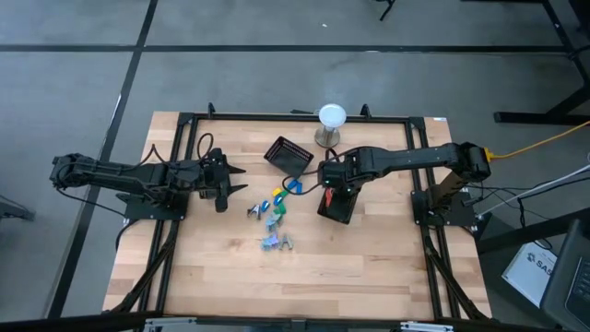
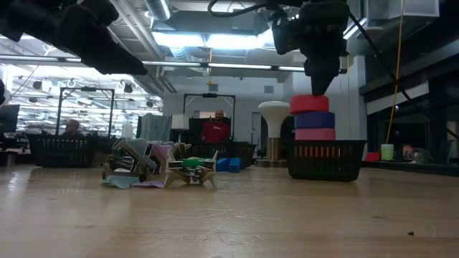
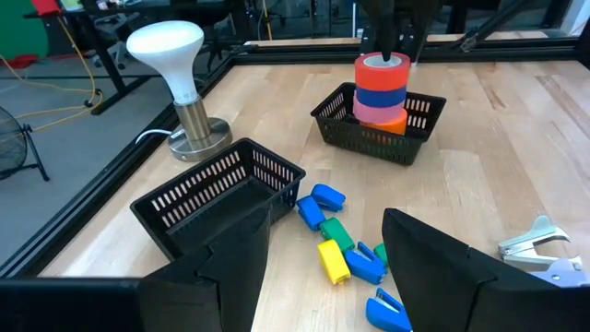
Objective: Pick and place Stapler, Stapler remover, tape
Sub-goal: Put the red tape into the right black bin
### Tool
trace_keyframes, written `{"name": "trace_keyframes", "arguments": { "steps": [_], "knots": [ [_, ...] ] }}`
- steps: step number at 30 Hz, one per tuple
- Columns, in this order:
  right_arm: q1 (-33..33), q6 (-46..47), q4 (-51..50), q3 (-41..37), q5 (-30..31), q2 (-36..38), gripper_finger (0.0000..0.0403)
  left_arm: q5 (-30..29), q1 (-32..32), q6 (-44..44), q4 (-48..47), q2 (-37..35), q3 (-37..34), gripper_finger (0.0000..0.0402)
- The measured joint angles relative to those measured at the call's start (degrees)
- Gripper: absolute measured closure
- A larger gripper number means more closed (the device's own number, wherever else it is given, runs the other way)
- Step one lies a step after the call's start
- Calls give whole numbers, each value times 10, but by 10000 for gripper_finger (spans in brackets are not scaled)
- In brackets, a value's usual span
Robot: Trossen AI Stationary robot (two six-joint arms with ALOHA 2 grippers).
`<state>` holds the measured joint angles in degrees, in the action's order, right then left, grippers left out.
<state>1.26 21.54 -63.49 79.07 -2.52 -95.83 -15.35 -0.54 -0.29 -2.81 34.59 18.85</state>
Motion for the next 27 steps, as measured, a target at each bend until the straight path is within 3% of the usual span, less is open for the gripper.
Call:
{"name": "trace_keyframes", "arguments": {
  "steps": [19, 27],
  "knots": [
    [0, -55, 9, -7, 0, -1, 270, 0, 0, 0, 0, 0, 0, 192],
    [0, -72, 2, -7, 41, -5, 270, 0, 0, 0, 0, 0, 0, 192]
  ]
}}
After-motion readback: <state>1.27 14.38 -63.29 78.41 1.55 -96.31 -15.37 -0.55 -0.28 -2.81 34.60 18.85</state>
